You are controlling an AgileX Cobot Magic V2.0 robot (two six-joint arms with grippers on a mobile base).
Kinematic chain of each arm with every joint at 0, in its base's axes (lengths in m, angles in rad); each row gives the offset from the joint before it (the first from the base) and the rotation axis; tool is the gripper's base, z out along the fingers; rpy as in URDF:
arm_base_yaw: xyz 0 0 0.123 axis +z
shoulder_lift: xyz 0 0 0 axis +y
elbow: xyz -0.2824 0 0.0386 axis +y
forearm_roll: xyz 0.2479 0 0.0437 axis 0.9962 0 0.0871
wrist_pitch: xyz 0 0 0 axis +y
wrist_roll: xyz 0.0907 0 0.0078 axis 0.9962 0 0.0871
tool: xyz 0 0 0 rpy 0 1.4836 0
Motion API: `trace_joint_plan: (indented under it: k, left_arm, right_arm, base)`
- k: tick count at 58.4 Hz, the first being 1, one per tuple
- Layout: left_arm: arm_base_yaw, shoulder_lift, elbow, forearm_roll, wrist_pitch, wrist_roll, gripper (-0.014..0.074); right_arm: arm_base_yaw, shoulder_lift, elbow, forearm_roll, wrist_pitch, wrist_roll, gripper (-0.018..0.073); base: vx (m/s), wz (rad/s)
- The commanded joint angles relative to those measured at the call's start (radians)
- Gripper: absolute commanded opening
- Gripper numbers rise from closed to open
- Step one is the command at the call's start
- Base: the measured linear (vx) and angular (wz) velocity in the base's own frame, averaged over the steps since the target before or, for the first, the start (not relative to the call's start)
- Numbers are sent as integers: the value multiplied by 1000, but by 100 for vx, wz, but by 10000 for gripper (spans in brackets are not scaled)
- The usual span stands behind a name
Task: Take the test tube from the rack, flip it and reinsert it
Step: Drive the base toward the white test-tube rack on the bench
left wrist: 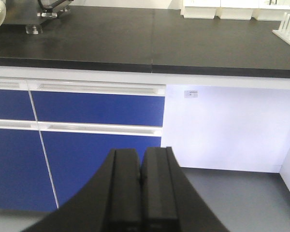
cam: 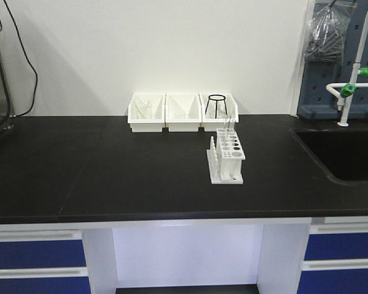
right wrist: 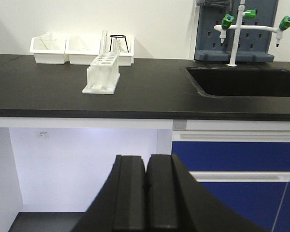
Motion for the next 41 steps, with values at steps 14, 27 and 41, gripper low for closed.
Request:
trace_joint_plan:
  k: [14,27,41]
  left_arm:
    - [-7,-11,0,-4,-87,0,-6]
    - [-7,-11,0,-4,-87,0,-6]
    - [-7,-11,0,-4,-87,0,-6]
  right_arm:
    - [-3,13,1,-3,-82,-3,-8]
    - [-3,13,1,-3,-82,-3,-8]
    - [-3,13,1,-3,-82,-3,-8]
  base:
    - [30,4]
    - [33,3]
    - [37,4]
